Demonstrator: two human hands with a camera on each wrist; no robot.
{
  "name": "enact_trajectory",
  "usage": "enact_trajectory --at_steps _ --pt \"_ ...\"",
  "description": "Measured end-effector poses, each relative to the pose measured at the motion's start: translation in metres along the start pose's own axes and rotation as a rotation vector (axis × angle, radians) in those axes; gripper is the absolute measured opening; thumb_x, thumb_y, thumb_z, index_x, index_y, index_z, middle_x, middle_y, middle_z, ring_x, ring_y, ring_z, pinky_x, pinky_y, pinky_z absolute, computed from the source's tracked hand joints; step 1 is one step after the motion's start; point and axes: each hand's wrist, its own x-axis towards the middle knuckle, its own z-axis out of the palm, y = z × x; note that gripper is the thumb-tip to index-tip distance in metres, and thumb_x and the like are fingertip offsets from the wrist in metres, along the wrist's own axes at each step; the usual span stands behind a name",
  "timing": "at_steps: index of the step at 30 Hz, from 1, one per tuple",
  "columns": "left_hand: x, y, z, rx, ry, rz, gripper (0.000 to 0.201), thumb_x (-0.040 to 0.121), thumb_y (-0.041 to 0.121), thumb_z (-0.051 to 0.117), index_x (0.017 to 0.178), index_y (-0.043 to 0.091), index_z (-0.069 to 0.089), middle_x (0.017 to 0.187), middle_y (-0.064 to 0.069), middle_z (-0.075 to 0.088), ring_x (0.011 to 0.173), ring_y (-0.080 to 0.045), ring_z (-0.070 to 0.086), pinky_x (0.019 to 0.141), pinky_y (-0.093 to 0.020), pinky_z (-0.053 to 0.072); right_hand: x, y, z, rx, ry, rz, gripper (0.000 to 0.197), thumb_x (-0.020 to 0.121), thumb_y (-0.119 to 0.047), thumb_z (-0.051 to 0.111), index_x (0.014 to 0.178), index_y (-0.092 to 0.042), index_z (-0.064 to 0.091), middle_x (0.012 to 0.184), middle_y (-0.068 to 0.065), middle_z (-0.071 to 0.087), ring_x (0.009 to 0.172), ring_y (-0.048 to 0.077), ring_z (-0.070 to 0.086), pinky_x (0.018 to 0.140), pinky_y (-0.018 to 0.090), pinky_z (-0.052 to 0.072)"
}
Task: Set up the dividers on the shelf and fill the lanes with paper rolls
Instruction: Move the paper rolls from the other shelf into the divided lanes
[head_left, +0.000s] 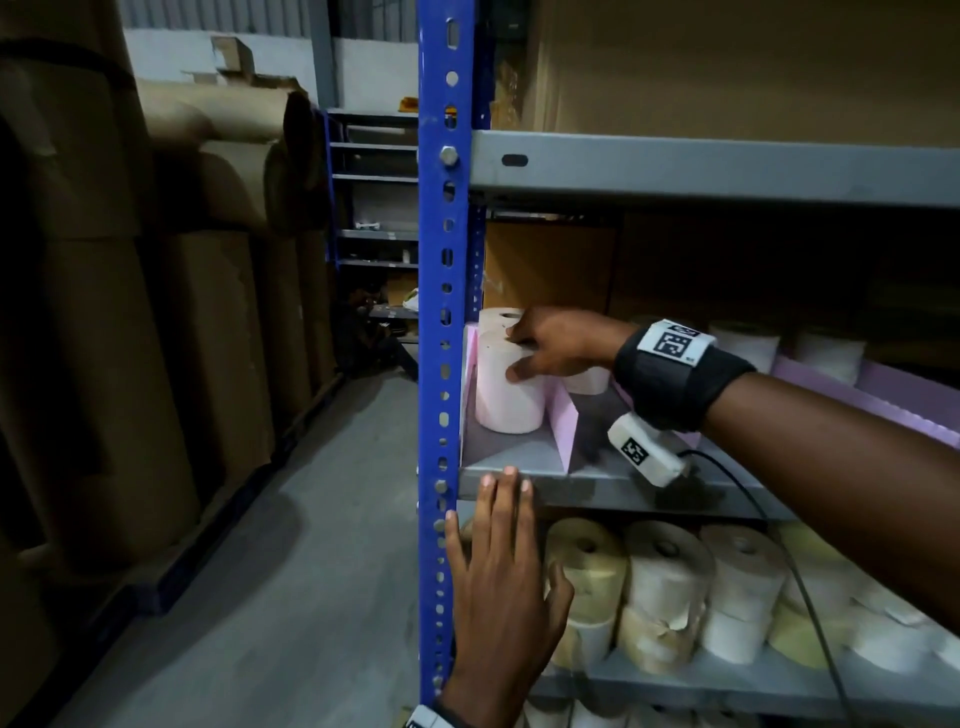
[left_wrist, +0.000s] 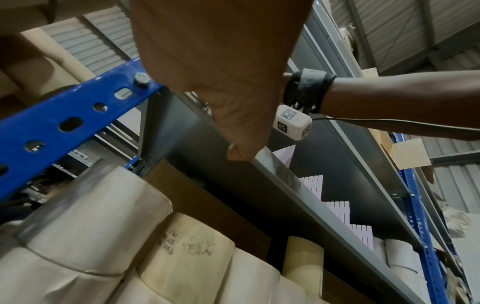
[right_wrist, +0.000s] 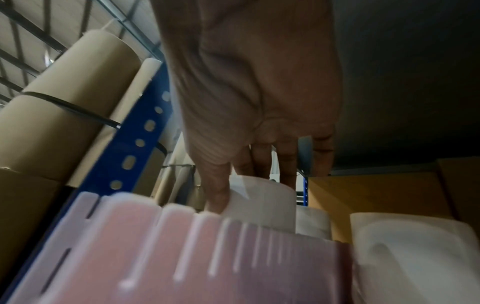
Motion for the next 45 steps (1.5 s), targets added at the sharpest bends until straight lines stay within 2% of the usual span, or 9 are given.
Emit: enact_trajectory --at_steps 5,15,23,26,29,33,36,41,45 --pt "-0.001 -0.003 -0.006 0.006 0.028 0.029 0.092 0.070 0.046 0.077 0.150 0.012 0.047 0.161 -0.008 0.038 0.149 -0.025 0.028 0.108 -0.064 0.041 0.017 0.012 0.008 0.083 -0.001 0.030 0.067 0.088 -0.050 0.064 0.143 -0.015 0.049 0.145 0.006 0.046 0.128 0.026 0.048 0.106 0.039 0.041" --pt "0.001 -0.001 -0.021 0.010 -0.015 0.032 0.089 0.064 0.046 0.082 0.142 0.011 0.057 0.154 -0.008 0.048 0.142 -0.028 0.045 0.098 -0.063 0.050 0.032 0.017 0.013 0.079 0.017 0.055 0.061 0.085 -0.053 0.064 0.132 -0.014 0.058 0.135 0.006 0.058 0.119 0.028 0.055 0.100 0.045 0.047" --pt "0.000 0.003 -0.033 -0.006 -0.062 0.018 0.090 0.068 0.054 0.071 0.146 0.012 0.053 0.157 -0.007 0.044 0.144 -0.025 0.044 0.101 -0.063 0.048 0.021 0.015 0.008 0.106 -0.054 0.051 0.064 0.095 -0.053 0.051 0.147 -0.017 0.041 0.152 0.006 0.040 0.137 0.026 0.040 0.113 0.041 0.033" --pt "0.000 0.001 -0.039 -0.053 -0.106 0.005 0.090 0.080 0.056 0.062 0.157 0.019 0.035 0.168 0.000 0.019 0.154 -0.019 0.020 0.115 -0.063 0.031 0.003 0.013 -0.002 0.273 -0.069 0.043 0.065 0.097 -0.051 0.049 0.151 -0.020 0.033 0.158 0.002 0.033 0.142 0.022 0.034 0.114 0.035 0.027" --pt "0.003 -0.013 -0.048 -0.102 -0.219 0.047 0.086 0.090 0.059 0.050 0.161 0.028 0.013 0.169 0.009 -0.010 0.156 -0.012 -0.008 0.125 -0.053 0.016 -0.025 0.008 -0.009 0.323 0.087 0.003 0.062 0.095 -0.050 0.053 0.147 -0.020 0.040 0.151 0.003 0.044 0.135 0.021 0.045 0.099 0.029 0.036" --pt "-0.011 -0.014 -0.078 -0.207 -0.225 0.084 0.084 0.090 0.063 0.055 0.159 0.028 0.022 0.170 0.001 0.010 0.156 -0.016 0.011 0.124 -0.038 0.021 -0.089 -0.001 -0.009 0.320 0.272 -0.078 0.053 0.090 -0.050 0.060 0.135 -0.022 0.056 0.138 -0.001 0.058 0.123 0.019 0.056 0.101 0.034 0.046" --pt "-0.034 -0.002 -0.098 -0.320 -0.107 0.130 0.077 0.088 0.063 0.057 0.153 0.028 0.038 0.162 0.003 0.032 0.148 -0.015 0.032 0.117 -0.031 0.033 -0.154 -0.007 0.007 0.333 0.451 -0.082 0.044 0.087 -0.050 0.063 0.123 -0.026 0.066 0.131 -0.007 0.064 0.120 0.011 0.059 0.098 0.029 0.047" --pt "-0.071 0.022 -0.109 -0.545 0.023 0.134 0.060 0.089 0.053 0.060 0.140 0.022 0.055 0.141 0.005 0.057 0.130 -0.013 0.053 0.102 -0.028 0.048 -0.260 -0.010 0.058 0.457 0.580 0.091 0.035 0.085 -0.048 0.066 0.114 -0.029 0.070 0.116 -0.016 0.069 0.103 -0.001 0.062 0.087 0.020 0.049" --pt "-0.090 0.051 -0.101 -0.675 -0.044 0.069 0.046 0.093 0.039 0.070 0.133 0.019 0.062 0.127 0.004 0.065 0.117 -0.016 0.062 0.092 -0.039 0.055 -0.311 -0.003 0.096 0.555 0.601 0.232 0.032 0.083 -0.043 0.068 0.109 -0.026 0.074 0.105 -0.016 0.071 0.099 -0.005 0.064 0.085 0.020 0.052"
